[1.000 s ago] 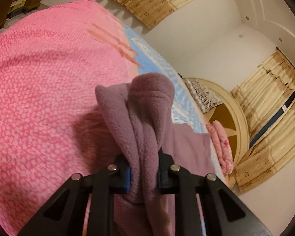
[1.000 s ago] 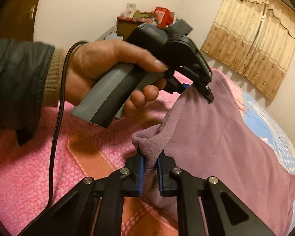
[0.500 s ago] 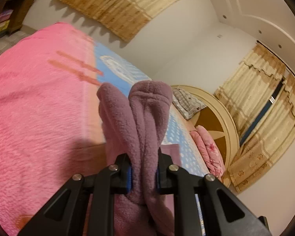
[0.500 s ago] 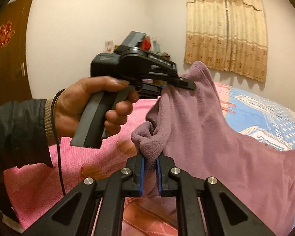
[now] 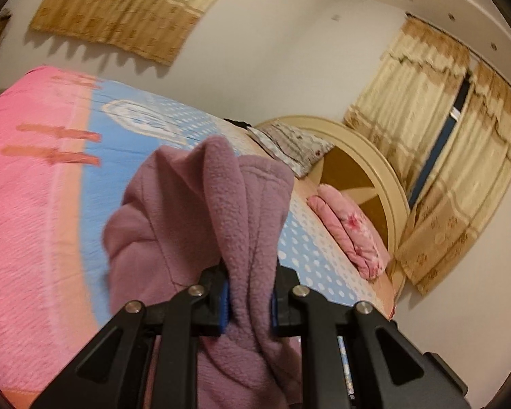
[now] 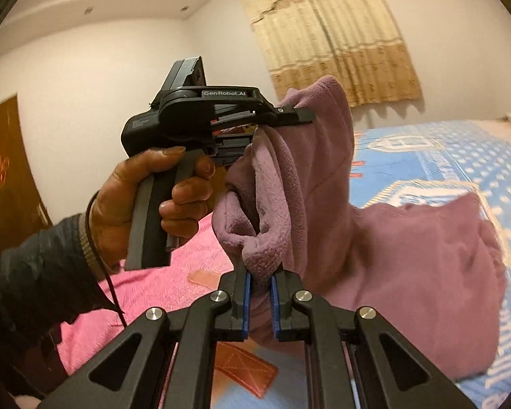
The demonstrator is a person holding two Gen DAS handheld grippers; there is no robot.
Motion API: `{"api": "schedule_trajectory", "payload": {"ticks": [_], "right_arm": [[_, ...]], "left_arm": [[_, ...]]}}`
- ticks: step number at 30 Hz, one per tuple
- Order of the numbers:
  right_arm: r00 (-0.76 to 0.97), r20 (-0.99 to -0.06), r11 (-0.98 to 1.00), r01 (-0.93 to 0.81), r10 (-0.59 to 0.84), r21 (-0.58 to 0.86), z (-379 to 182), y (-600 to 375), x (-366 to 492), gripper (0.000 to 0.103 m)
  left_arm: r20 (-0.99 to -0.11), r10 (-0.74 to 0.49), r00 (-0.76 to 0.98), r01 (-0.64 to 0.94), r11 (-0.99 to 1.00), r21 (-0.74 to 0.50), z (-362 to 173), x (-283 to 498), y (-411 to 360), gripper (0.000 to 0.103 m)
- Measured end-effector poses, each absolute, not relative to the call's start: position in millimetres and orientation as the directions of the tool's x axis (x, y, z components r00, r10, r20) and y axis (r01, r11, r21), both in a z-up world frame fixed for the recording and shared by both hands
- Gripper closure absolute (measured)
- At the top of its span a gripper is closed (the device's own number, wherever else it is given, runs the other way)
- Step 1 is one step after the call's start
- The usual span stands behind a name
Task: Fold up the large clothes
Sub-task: 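Lift the jacket end with both tools and fold it over the jacket body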
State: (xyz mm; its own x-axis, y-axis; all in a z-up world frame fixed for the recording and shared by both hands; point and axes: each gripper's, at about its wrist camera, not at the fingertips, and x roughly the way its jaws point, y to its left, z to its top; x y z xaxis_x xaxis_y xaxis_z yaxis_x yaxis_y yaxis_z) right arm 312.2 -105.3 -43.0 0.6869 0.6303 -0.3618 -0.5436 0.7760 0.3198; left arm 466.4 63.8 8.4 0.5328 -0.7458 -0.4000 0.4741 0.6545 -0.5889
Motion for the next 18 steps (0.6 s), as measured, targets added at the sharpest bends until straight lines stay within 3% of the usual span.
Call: {"api": "schedule_trajectory", "payload": {"ticks": [13,15,18], "right_arm": [[0.718,-0.365,0.765,-0.359,0.593,0.535,-83.5,-225.8,309.9,0.095],[0.724,-0.370,0.759,-0.319,0.582,0.568,-93.6,-244.4,309.6,0.095],[0.727,-0.386,0.740,-0.245,0.567,0.626,-109.5,-269.7,310.8,0.095]], "left_arm": [[-0.493,-0.751,0.439,0.527,0.660,-0.536,-24.1,485.8,-34.7,0.085],[-0.510,-0.739,0.440,0.548,0.671,-0.500,-30.6,484.7,-51.0,0.083],[-0.526,-0.725,0.445,0.556,0.684,-0.472,-33.8,481.9,-73.8,0.070]]}}
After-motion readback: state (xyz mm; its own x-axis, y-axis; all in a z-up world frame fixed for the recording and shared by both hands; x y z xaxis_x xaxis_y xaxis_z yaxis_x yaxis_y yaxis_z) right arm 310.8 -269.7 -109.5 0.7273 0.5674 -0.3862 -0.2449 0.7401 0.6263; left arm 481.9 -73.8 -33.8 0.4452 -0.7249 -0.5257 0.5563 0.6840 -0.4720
